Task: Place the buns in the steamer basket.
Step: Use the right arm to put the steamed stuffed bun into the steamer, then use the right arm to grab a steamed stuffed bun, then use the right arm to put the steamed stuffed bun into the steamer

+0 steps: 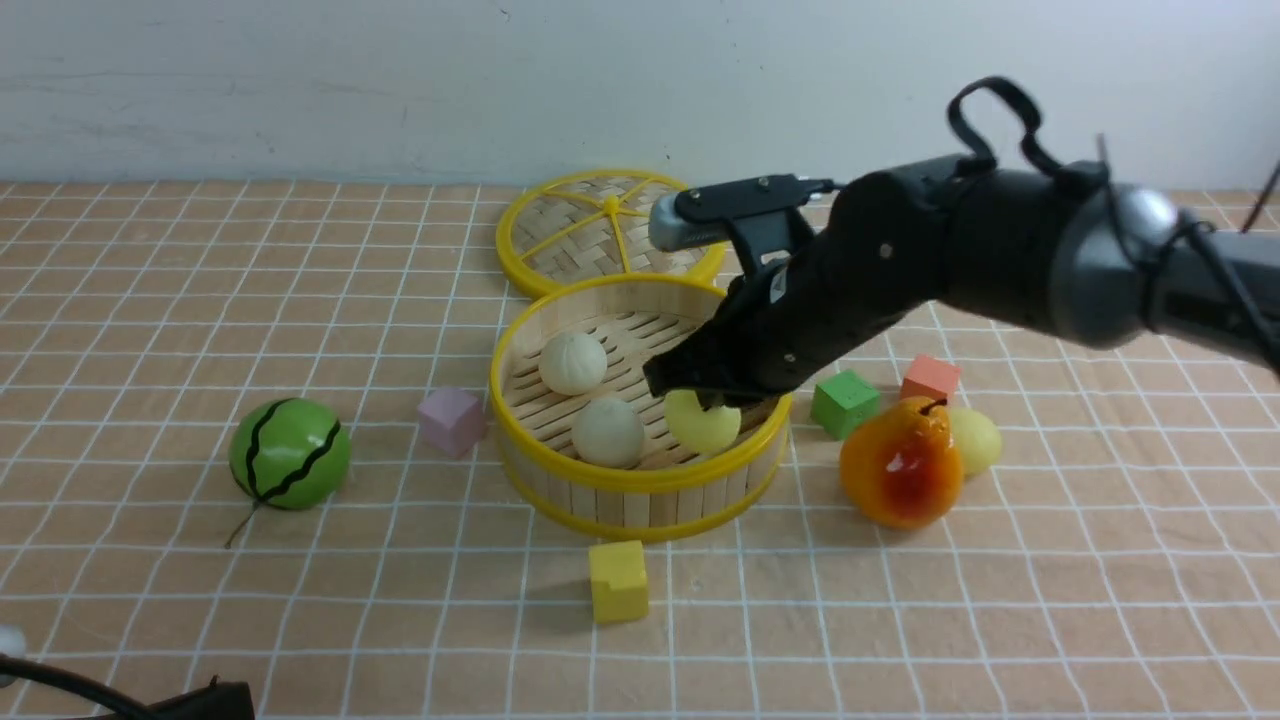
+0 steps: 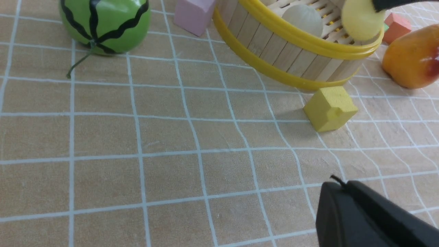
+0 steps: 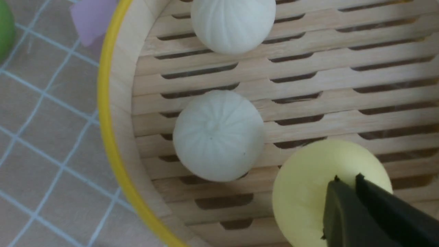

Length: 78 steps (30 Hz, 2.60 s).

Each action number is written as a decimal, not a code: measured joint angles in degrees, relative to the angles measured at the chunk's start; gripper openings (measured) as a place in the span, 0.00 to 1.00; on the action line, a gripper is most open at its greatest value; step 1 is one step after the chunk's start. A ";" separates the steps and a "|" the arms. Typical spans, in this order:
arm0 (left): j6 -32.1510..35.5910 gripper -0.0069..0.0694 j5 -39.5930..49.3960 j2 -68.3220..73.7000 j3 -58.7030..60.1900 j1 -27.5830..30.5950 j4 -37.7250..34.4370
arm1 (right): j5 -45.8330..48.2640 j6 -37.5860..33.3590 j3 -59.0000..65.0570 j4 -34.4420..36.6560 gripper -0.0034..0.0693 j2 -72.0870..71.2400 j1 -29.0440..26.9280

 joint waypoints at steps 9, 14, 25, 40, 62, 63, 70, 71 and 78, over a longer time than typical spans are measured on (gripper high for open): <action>0.00 0.09 0.00 0.00 0.00 0.00 0.00 | 0.74 0.92 -2.63 1.13 0.54 2.15 0.00; 0.00 0.09 0.00 0.00 0.00 0.00 0.00 | 9.37 1.09 -3.93 -0.97 0.71 -5.87 -0.59; 0.00 0.09 0.00 0.00 0.00 0.00 0.00 | 20.87 9.90 3.86 -13.02 0.46 -10.86 -15.51; 0.00 0.10 0.02 0.00 0.00 0.00 0.00 | 5.80 6.40 4.90 -2.62 0.42 -1.04 -21.74; 0.00 0.12 0.06 0.00 0.00 0.00 0.00 | 3.57 2.93 4.90 -1.53 0.19 1.68 -21.74; 0.00 0.12 0.06 0.00 0.00 0.00 0.00 | 3.57 2.68 4.90 -1.61 0.19 1.53 -21.74; 0.00 0.12 0.06 0.00 0.00 0.00 0.00 | 6.48 0.41 4.26 -2.30 0.04 -4.73 -21.58; 0.00 0.12 0.06 0.00 0.00 0.00 0.00 | 6.67 0.31 4.14 -2.30 0.04 -4.95 -21.58; 0.00 0.13 0.06 0.00 0.00 0.00 0.00 | 9.06 -2.04 -3.27 -0.08 0.05 -8.55 -15.16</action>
